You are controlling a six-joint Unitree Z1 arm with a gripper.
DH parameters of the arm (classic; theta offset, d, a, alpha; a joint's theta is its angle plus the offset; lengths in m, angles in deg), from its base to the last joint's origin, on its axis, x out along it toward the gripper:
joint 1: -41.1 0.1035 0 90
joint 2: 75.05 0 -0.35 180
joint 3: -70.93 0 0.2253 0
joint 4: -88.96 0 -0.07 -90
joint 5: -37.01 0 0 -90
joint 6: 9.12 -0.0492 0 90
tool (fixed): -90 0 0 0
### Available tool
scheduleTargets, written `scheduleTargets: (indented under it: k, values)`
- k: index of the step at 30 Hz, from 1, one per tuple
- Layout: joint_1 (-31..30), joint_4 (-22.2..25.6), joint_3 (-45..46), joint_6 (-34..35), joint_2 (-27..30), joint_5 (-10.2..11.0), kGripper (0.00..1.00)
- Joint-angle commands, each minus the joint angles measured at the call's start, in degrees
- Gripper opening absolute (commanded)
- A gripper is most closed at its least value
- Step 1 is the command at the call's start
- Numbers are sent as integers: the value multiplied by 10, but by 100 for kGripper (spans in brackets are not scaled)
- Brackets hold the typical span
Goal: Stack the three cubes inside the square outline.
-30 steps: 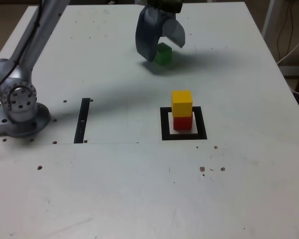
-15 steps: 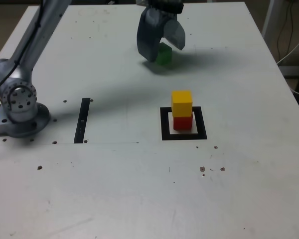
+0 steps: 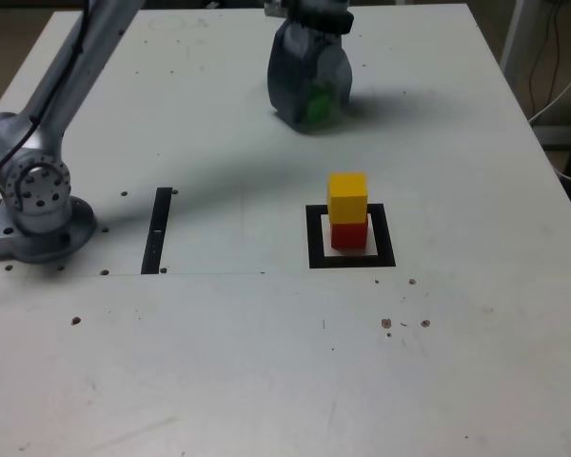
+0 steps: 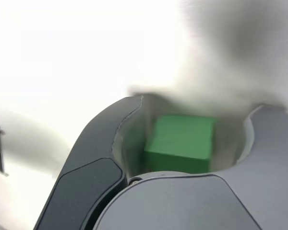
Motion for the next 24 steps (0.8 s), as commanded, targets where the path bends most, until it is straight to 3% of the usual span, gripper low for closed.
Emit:
scheduleTargets:
  k: [1, 13, 24]
  values:
    - [-3, -3, -1, 0, 0, 2, 30]
    - [-4, 1, -3, 0, 6, 4, 29]
    - [-5, 21, -4, 0, 52, 0, 29]
